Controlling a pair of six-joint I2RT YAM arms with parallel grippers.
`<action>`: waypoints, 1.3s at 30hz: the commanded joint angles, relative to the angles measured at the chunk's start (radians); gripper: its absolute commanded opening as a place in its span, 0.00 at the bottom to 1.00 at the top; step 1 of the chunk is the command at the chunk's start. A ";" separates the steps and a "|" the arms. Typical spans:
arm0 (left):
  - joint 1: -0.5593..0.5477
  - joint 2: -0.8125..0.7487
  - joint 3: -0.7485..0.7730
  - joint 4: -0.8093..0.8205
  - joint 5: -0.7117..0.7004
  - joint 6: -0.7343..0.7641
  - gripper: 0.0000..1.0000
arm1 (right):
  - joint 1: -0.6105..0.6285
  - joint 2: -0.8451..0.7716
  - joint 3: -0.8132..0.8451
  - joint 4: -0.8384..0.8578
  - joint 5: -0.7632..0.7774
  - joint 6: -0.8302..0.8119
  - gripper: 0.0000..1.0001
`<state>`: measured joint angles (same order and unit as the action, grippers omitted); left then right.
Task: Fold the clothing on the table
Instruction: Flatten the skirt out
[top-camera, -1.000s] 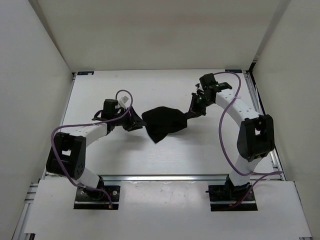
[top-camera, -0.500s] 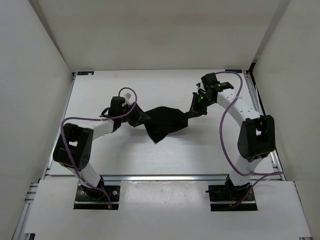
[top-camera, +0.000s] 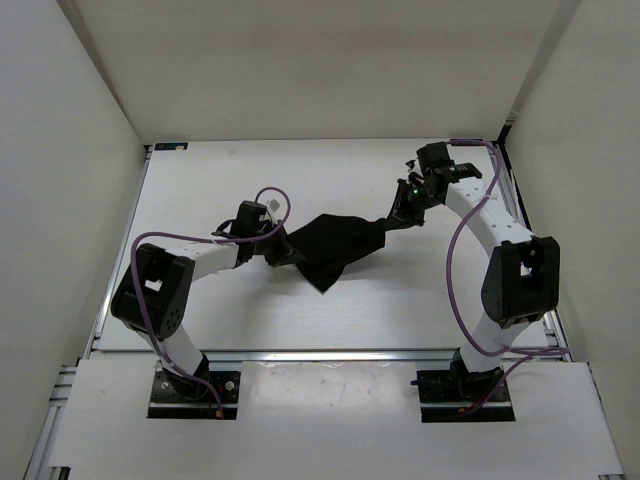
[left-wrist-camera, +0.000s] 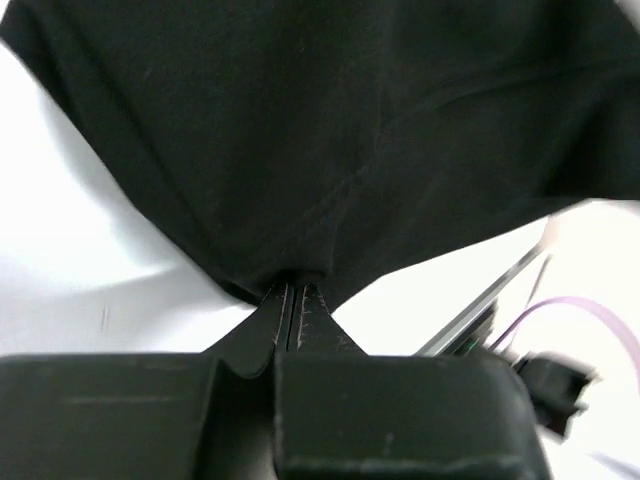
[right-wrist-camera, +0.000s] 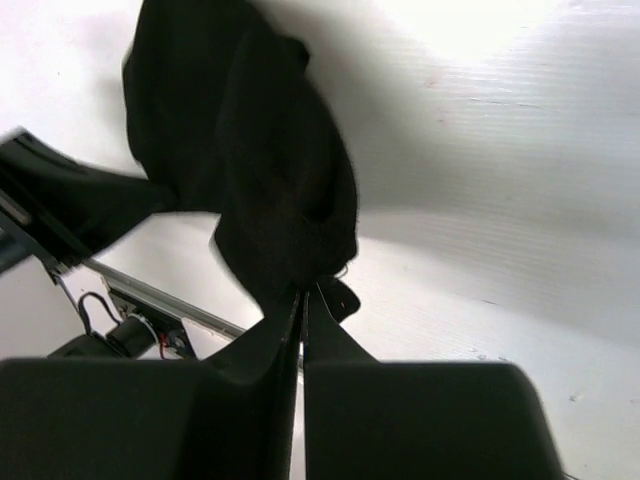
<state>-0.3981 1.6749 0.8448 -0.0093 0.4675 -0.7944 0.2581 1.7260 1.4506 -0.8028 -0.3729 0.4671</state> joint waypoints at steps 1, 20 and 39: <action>-0.033 -0.102 -0.044 -0.229 0.022 0.124 0.00 | -0.031 -0.060 -0.033 0.031 -0.009 -0.005 0.00; 0.192 -0.191 0.043 -0.265 0.249 0.165 0.99 | 0.018 0.012 0.167 -0.058 0.143 -0.001 0.00; 0.300 -0.251 -0.170 -0.363 0.163 0.271 0.85 | 0.141 0.287 0.494 -0.159 0.249 -0.094 0.00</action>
<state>-0.1242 1.4555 0.6949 -0.3782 0.6643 -0.5316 0.3229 1.8793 1.8774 -0.9890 -0.0017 0.4103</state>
